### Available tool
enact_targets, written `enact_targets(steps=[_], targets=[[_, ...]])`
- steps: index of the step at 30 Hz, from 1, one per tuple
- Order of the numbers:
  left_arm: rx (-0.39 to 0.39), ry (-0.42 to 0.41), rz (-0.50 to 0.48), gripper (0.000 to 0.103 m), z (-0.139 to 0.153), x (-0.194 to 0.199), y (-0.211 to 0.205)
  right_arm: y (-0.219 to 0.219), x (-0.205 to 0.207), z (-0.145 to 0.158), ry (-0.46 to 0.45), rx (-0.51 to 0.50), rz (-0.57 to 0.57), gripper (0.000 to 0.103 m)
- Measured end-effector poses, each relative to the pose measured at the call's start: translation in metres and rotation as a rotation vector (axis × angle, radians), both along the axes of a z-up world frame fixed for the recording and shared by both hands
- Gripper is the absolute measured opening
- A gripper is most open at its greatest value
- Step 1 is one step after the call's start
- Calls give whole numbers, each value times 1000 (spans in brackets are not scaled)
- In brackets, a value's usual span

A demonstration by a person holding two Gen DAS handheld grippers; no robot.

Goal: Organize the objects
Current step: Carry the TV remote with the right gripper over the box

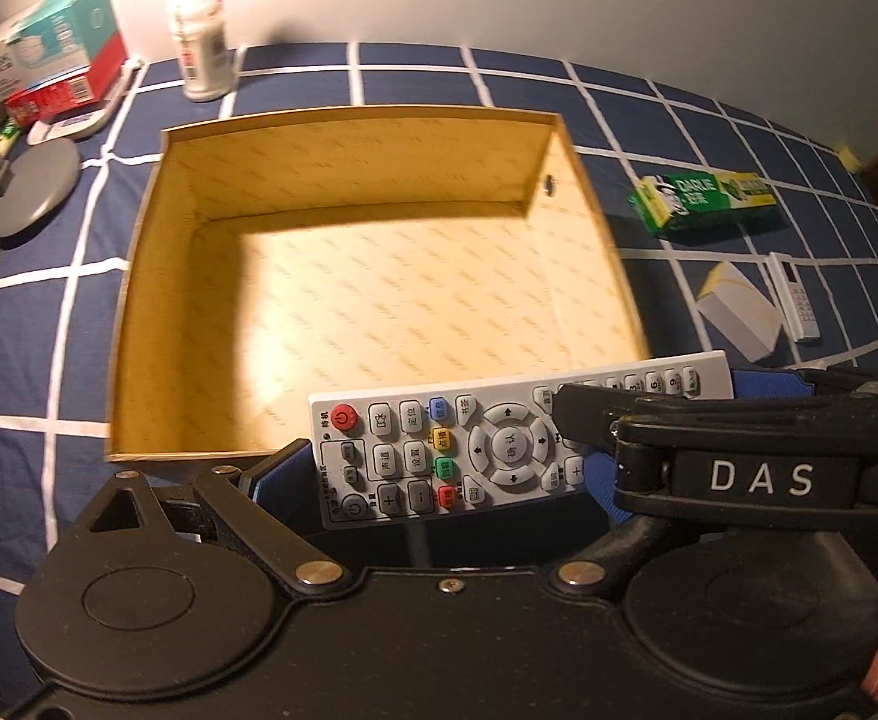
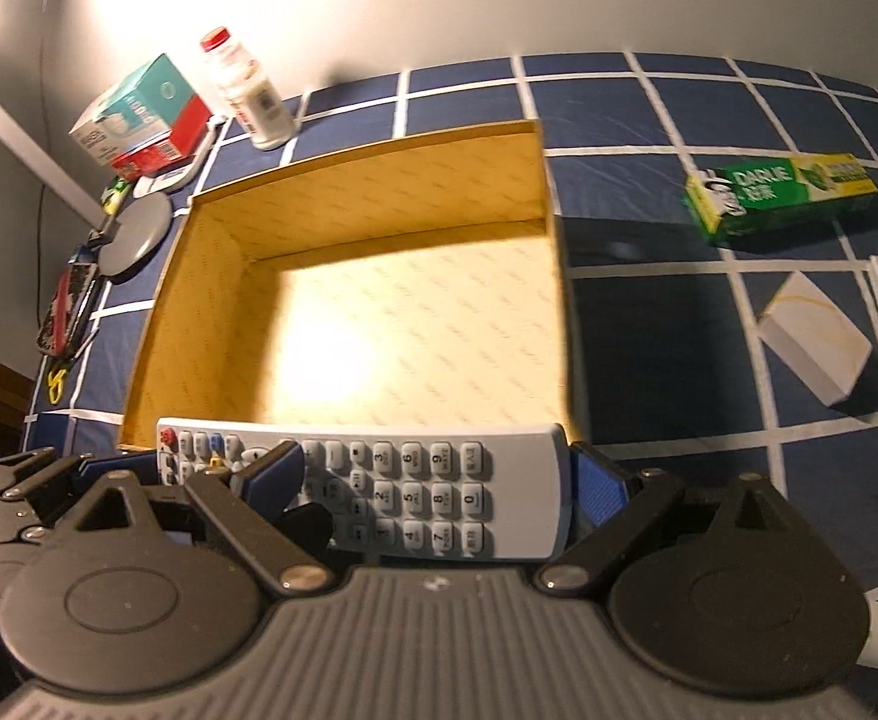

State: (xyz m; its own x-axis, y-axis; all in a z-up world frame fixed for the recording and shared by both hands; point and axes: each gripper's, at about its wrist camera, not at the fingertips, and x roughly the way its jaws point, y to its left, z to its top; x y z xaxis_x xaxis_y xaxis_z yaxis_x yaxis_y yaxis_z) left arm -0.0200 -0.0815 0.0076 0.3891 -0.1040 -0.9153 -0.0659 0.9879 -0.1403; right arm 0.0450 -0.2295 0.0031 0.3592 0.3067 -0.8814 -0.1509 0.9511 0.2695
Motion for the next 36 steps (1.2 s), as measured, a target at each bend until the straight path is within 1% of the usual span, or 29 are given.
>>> enact_targets(steps=[9, 18, 24, 36], targets=[[-10, -8, 39, 95, -1, 5, 32, 33, 13, 0, -7, -8, 35, 93], [-13, 1, 41, 95, -13, 38, 52, 49, 49, -11, 2, -11, 35, 93], [-18, 26, 35, 95, -31, 73, 62, 57, 88, -29, 23, -14, 29, 93], [-34, 112, 38, 95, -79, 135, 86, 74, 155, -80, 100, -21, 38, 93]])
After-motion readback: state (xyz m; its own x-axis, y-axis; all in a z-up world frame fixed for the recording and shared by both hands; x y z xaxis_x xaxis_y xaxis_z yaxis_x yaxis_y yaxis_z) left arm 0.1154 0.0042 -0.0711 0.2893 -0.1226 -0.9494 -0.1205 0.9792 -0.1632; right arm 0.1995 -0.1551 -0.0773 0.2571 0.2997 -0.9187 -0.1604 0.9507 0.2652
